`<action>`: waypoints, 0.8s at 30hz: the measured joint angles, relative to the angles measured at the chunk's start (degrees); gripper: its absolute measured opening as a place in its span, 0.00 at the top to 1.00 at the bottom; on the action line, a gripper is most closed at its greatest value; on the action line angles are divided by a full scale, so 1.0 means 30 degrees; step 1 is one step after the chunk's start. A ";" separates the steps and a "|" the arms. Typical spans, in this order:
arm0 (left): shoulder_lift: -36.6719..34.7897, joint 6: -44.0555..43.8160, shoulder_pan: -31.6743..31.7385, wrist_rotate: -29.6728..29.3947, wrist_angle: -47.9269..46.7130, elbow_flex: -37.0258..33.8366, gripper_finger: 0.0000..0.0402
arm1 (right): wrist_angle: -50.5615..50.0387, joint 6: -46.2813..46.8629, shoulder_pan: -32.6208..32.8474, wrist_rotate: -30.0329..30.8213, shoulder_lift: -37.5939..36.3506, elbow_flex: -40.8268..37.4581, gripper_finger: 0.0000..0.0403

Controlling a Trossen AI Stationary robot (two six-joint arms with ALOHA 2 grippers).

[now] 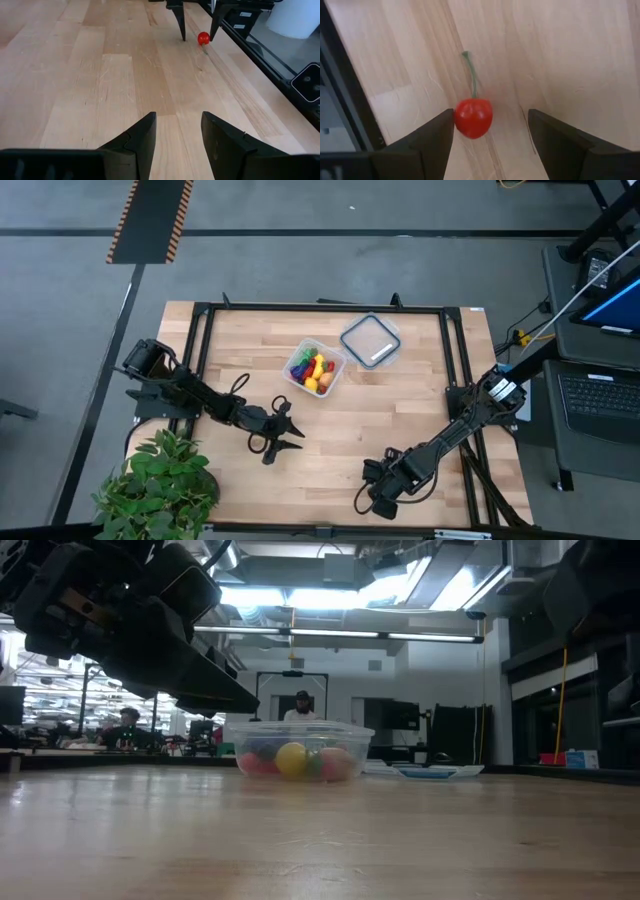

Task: Pick and placing Produce into tupperware
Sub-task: Put the red cherry into the transparent container

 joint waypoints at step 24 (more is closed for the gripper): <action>0.0000 0.0007 -0.0007 0.0007 0.0000 0.0000 0.63 | -0.0257 0.0005 0.0036 0.1168 0.0640 0.0022 0.37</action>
